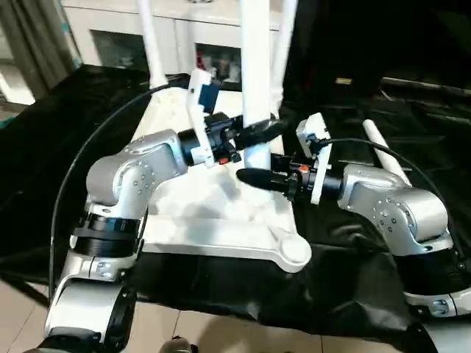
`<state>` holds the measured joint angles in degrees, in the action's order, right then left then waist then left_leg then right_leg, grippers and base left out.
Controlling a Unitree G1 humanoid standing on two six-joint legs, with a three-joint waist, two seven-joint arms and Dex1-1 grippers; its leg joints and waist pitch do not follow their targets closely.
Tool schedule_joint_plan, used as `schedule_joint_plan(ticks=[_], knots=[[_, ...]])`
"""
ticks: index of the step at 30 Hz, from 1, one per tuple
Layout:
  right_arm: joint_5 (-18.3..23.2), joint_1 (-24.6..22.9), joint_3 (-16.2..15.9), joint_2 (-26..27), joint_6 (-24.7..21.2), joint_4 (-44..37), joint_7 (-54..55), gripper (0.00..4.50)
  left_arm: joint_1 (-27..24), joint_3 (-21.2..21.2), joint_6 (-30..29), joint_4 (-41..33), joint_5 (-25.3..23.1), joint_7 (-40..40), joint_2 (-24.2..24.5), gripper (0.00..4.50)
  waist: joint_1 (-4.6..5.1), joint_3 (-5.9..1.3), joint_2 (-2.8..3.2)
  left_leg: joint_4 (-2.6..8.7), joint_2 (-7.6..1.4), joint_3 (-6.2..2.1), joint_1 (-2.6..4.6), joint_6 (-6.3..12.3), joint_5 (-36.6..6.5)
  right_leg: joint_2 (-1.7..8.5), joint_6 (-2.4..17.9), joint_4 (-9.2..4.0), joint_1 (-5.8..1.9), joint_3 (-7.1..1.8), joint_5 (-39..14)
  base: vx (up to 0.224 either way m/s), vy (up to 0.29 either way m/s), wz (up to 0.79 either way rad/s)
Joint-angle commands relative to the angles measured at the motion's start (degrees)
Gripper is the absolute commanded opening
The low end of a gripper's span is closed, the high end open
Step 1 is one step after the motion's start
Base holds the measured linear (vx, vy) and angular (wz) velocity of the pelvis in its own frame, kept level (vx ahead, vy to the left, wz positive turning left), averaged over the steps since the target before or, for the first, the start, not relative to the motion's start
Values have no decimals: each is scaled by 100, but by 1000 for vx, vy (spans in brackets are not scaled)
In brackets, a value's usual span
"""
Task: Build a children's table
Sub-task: Pick table leg
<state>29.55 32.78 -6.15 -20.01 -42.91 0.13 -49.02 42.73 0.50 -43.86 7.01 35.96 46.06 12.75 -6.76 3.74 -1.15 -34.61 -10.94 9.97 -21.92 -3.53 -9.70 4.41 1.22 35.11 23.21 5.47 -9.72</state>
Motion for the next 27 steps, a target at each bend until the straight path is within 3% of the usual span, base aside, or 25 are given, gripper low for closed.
schedule_joint_plan(ticks=[1, 6, 9, 14, 20, 21, 27], knots=[[-145, -56, -34, -65, -75, 88, 91, 210, 69, -8, -1, -369, 249, 197, -53, 195, -9, -465, -18, 388, -222, -61, 95, -26, -829, 421, 967, -367, -349, -325, -1055, 0, 0, 0], [-188, -74, -62, -7, 23, 100, 205, 199, 60, 7, 245, -280, -8, -82, -107, 195, -4, -458, -28, 390, -218, -60, 94, -47, -880, 428, 866, -396, -348, -323, -1291, 0, 0, 0], [-209, -105, -78, 27, 42, 86, 232, 199, 184, 198, 139, -101, 96, -264, -205, 265, -2, -459, -35, 385, -213, -57, 85, -45, -842, 423, 848, -394, -350, -322, -1261, 0, 0, 0], [-230, -124, -100, 71, 55, 79, 291, 198, 440, 325, 442, 190, -108, -494, -197, 285, -11, -470, -34, 383, -205, -63, 83, -51, -824, 418, 823, -398, -359, -316, -1208, 0, 0, 0], [-257, -130, -113, 90, 106, 109, 338, 198, 583, 389, 430, 323, -58, -441, -138, 285, -6, -465, -21, 379, -204, -60, 89, -42, -814, 415, 861, -389, -352, -318, -1139, 0, 0, 0], [-259, -131, -112, 92, 110, 109, 346, 198, 584, 398, 416, 323, -47, -427, -141, 257, -9, -471, -22, 376, -205, -61, 87, -44, -809, 419, 869, -382, -359, -319, -1124, 0, 0, 0], [-304, -124, -89, 125, 136, 119, 370, 198, 524, 369, 307, 276, 45, -378, -177, 206, -3, -469, -14, 381, -213, -65, 89, -59, -837, 420, 923, -373, -361, -316, -1081, 0, 0, 0]])
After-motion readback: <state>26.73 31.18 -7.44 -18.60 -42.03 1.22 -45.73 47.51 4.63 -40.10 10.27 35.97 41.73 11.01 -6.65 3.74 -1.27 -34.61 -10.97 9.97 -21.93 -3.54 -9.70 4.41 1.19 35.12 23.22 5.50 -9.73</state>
